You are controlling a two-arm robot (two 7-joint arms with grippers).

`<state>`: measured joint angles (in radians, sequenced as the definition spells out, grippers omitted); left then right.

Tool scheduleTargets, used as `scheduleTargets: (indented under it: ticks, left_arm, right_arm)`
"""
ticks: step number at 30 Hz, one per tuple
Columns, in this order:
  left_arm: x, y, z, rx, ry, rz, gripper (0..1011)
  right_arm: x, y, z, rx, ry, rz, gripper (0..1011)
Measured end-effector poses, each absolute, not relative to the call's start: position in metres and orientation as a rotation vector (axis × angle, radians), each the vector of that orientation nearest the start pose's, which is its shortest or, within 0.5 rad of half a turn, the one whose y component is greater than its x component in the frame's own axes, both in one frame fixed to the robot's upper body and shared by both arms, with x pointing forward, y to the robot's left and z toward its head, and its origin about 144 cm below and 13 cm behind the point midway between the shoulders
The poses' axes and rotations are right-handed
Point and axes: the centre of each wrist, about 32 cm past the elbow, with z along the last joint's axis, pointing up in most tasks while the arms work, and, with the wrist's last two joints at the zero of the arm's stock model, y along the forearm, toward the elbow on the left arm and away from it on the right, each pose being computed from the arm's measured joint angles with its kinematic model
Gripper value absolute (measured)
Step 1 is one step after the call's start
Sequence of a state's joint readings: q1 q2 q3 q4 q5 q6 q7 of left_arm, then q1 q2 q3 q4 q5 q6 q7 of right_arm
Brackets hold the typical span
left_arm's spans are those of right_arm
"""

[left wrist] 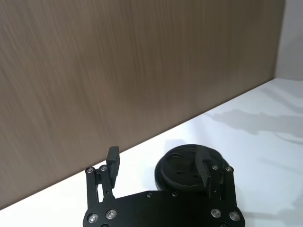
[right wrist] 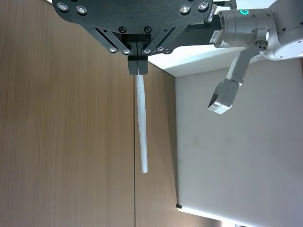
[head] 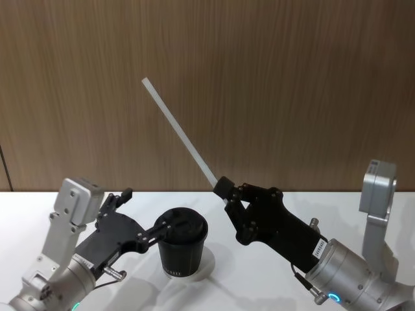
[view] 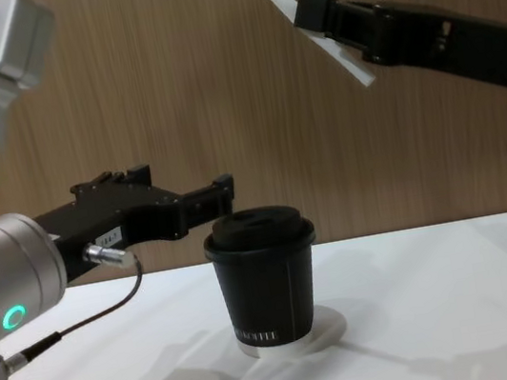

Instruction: Pick up the straw with one hand, pass it to the other hand, and insert it into the cup.

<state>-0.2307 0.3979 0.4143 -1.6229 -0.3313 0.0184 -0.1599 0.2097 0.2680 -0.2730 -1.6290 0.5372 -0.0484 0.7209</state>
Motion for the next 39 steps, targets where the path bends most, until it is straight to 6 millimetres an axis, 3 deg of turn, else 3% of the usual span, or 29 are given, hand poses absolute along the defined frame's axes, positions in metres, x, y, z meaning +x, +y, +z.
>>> scheduleTargets:
  ticks: [21, 39]
  left_arm:
    - [0.491, 0.258, 1.226, -0.146, -0.066, 0.746, 1003]
    - [0.495, 0.276, 1.237, -0.305, -0.009, 0.571, 1003]
  right_arm:
    - [0.502, -0.215, 1.220, 0.317, -0.076, -0.544, 4]
    - [0.502, -0.215, 1.220, 0.317, -0.076, -0.543, 4]
